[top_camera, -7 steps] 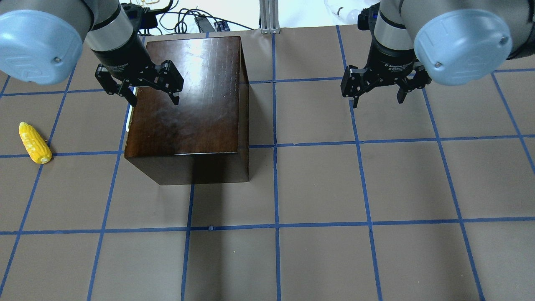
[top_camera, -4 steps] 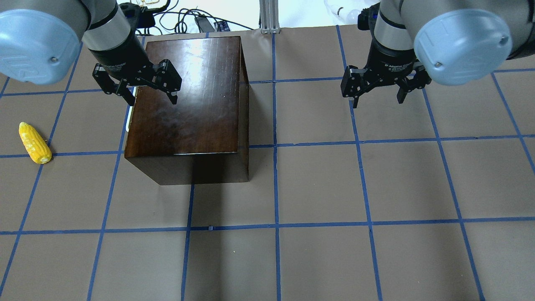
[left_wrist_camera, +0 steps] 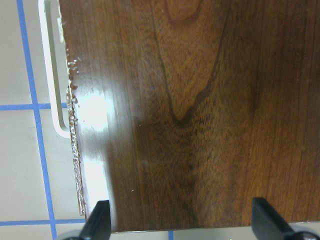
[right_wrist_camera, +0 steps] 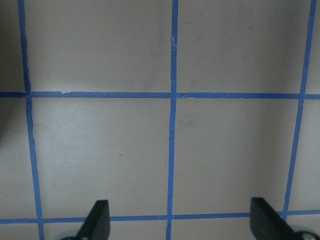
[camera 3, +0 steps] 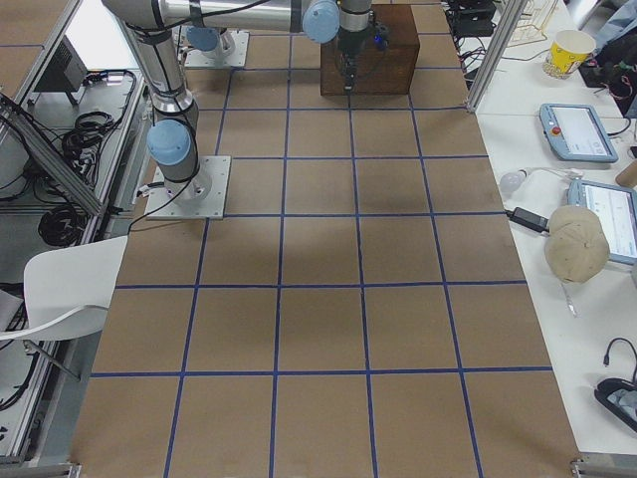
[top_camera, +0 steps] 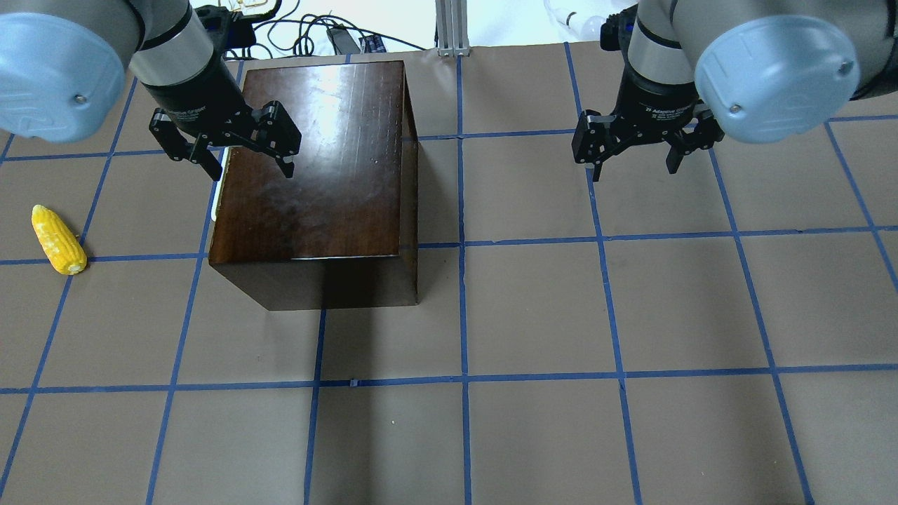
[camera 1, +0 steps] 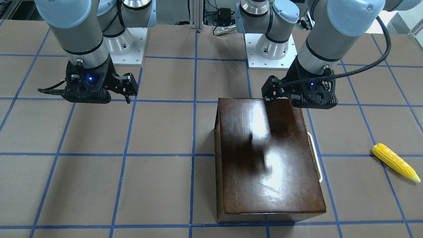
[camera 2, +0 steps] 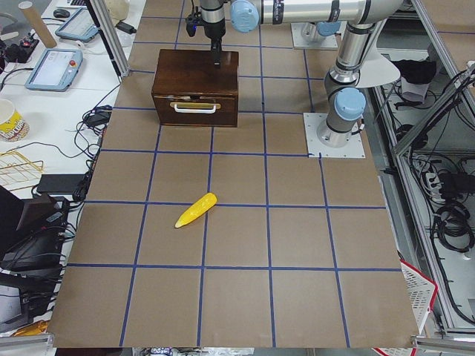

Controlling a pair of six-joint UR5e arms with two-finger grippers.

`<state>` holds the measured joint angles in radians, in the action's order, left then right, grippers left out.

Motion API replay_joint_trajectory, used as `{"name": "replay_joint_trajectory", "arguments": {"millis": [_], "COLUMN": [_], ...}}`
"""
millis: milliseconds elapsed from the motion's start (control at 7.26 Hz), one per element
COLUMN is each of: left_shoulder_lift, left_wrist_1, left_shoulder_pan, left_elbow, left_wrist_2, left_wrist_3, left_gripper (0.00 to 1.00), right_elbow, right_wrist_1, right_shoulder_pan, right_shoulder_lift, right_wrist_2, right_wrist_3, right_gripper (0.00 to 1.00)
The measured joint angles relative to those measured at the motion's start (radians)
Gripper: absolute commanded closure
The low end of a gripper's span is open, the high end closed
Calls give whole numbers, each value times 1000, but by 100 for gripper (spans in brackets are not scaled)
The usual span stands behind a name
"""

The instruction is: Open drawer and put corn inside

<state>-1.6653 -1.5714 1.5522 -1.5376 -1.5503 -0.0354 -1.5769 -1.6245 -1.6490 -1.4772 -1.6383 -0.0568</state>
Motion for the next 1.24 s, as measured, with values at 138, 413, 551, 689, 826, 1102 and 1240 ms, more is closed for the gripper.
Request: {"name": "replay_joint_trajectory", "arguments": {"millis": [138, 413, 551, 689, 826, 1102, 1240], "left_shoulder_lift": [-1, -1, 0, 0, 1, 0, -1], "left_wrist_1": [-1, 21, 41, 50, 54, 57, 58], "left_shoulder_pan": [-1, -1, -1, -1, -1, -2, -3], "left_elbow": [-1, -16, -27, -34, -36, -36, -35], "left_wrist_2": [1, 4, 4, 4, 5, 4, 3], "left_wrist_3": [0, 11, 14, 14, 14, 6, 3], "left_gripper": [0, 0, 0, 0, 0, 0, 0], "right_elbow": [0, 0, 0, 0, 0, 0, 0], "right_wrist_1": [0, 0, -1, -1, -1, 0, 0], "right_shoulder_pan": [0, 0, 0, 0, 0, 0, 0], "right_shoulder_lift": [0, 0, 0, 0, 0, 0, 0], "right_wrist_2": [0, 0, 0, 0, 0, 0, 0], "right_wrist_3": [0, 0, 0, 0, 0, 0, 0], "right_gripper": [0, 0, 0, 0, 0, 0, 0]}}
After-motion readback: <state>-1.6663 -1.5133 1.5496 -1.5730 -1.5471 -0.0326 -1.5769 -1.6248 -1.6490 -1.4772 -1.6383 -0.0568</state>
